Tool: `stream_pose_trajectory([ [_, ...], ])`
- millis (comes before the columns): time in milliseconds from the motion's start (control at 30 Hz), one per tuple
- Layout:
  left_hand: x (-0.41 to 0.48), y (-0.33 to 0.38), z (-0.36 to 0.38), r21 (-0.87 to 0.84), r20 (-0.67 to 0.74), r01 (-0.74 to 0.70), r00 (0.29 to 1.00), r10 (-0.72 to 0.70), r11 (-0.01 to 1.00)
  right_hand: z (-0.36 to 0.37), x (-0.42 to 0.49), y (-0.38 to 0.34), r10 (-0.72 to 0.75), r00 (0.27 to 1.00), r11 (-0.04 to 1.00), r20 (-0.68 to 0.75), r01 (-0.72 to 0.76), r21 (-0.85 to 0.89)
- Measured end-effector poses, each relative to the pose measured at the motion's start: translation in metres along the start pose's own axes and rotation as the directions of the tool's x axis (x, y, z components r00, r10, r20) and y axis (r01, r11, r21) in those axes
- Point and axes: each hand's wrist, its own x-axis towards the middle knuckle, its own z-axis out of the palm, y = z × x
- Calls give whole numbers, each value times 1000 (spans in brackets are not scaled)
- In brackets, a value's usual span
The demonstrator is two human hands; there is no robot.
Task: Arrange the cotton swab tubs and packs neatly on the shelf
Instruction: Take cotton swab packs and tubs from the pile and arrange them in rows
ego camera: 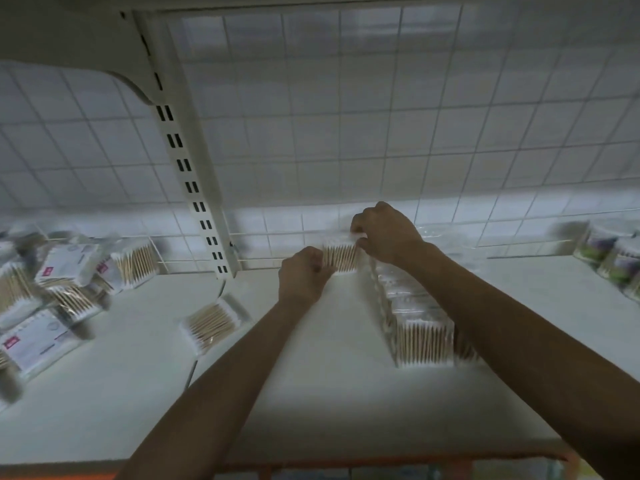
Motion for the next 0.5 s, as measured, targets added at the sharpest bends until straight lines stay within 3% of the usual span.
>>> stream_pose_trajectory([
  [167,5,4,12,45,24,14,1000,-15,999,3,6,5,7,1000,997,22,-5,-79],
  [333,9,4,17,84,40,9,999,-12,996,9,11,9,78,996,997,33,-78,5],
  [500,10,3,18,127,51,-20,999,14,992,9,12,8,61,998,998,35,-61,10],
])
